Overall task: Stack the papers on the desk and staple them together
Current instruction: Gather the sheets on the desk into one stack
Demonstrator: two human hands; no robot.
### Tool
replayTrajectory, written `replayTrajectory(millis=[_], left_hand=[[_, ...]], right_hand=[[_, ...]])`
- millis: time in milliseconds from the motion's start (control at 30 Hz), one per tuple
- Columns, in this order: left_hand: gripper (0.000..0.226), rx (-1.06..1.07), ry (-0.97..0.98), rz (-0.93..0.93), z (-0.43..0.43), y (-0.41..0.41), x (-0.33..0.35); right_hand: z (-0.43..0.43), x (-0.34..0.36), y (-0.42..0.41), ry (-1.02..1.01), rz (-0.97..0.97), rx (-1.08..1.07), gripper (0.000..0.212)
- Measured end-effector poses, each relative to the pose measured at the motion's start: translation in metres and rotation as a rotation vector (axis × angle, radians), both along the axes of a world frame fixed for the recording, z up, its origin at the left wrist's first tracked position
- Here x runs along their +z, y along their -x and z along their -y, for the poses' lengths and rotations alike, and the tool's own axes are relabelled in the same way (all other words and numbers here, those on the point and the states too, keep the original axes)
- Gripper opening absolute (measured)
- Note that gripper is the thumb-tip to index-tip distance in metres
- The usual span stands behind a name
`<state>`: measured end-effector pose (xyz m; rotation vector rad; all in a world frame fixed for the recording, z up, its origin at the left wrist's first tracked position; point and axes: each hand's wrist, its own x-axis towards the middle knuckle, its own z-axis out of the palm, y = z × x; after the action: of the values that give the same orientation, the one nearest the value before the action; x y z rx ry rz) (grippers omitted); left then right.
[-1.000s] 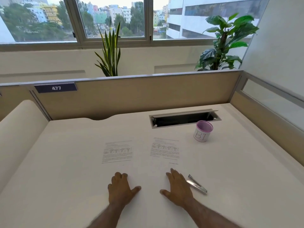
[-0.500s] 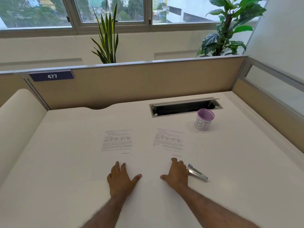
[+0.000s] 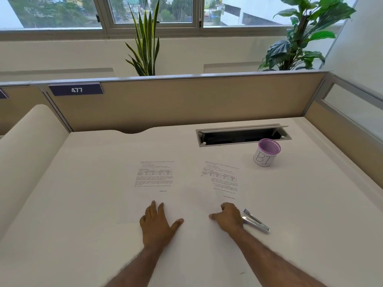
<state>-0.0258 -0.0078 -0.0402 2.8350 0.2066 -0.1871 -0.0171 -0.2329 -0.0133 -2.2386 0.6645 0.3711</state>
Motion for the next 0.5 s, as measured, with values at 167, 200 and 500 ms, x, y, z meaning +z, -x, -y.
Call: replayTrajectory(millis=[167,200,500], left_hand=[[0.085,0.019,-0.018,0.162,-0.014,-0.006,0.002],[0.076,0.039,0.007,0.189,-0.020,-0.010,0.003],[0.077,0.462,0.095,0.014,-0.065,-0.052,0.013]], right_hand=[[0.018,0.005,0.008,-0.181,0.246,-0.051,0.008],[0.023,0.008,0.009,-0.207,0.281,-0.048,0.008],[0.040,0.014,0.003,-0.421,0.347,-0.151,0.003]])
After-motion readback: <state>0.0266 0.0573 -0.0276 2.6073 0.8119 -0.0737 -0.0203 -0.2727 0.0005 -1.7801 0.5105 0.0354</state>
